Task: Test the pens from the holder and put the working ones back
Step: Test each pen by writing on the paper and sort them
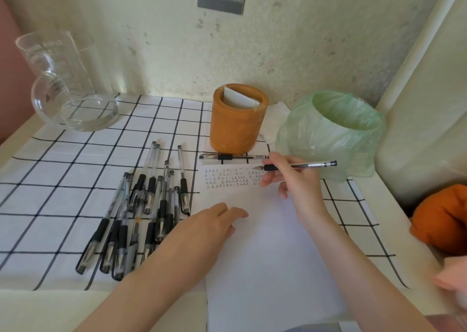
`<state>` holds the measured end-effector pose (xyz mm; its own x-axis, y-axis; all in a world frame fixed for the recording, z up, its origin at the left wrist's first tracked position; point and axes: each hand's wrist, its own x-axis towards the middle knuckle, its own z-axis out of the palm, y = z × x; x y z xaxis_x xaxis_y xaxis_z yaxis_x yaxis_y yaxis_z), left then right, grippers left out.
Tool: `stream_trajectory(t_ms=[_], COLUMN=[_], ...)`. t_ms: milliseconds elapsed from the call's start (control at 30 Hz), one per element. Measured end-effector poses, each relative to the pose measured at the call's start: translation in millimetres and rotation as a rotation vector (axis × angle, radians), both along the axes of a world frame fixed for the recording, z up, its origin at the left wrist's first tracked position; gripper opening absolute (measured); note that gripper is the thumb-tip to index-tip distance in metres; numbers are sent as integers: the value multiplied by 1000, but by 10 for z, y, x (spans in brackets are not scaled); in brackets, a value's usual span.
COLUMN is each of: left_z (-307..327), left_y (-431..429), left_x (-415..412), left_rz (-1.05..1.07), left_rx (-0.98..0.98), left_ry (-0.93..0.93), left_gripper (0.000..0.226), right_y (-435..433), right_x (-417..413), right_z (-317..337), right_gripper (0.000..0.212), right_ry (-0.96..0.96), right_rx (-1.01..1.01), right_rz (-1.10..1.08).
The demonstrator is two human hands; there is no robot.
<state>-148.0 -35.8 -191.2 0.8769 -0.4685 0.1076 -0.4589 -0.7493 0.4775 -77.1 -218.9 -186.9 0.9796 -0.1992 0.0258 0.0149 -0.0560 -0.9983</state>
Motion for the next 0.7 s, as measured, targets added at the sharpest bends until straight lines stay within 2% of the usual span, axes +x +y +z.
stream_trajectory(t_ms=[100,167,467,700], left_z=[-32,-45,-72,-77], left_y=[-12,-16,-24,-37], left_x=[4,12,25,15], left_rz=[-10,-4,29,48], left_rx=[-2,-17,-25,9], left_ry=[-18,-19,-16,-44], left_gripper=[39,39,38,38], right_y=[28,51,47,44], right_x=[43,55,100,106], right_z=[-97,-154,-273,-286], right_gripper=[44,50,36,36], right_ry=[-45,-73,-102,-112], right_rx=[-85,-107,-208,-235], right_rz=[-78,-122,-191,-171])
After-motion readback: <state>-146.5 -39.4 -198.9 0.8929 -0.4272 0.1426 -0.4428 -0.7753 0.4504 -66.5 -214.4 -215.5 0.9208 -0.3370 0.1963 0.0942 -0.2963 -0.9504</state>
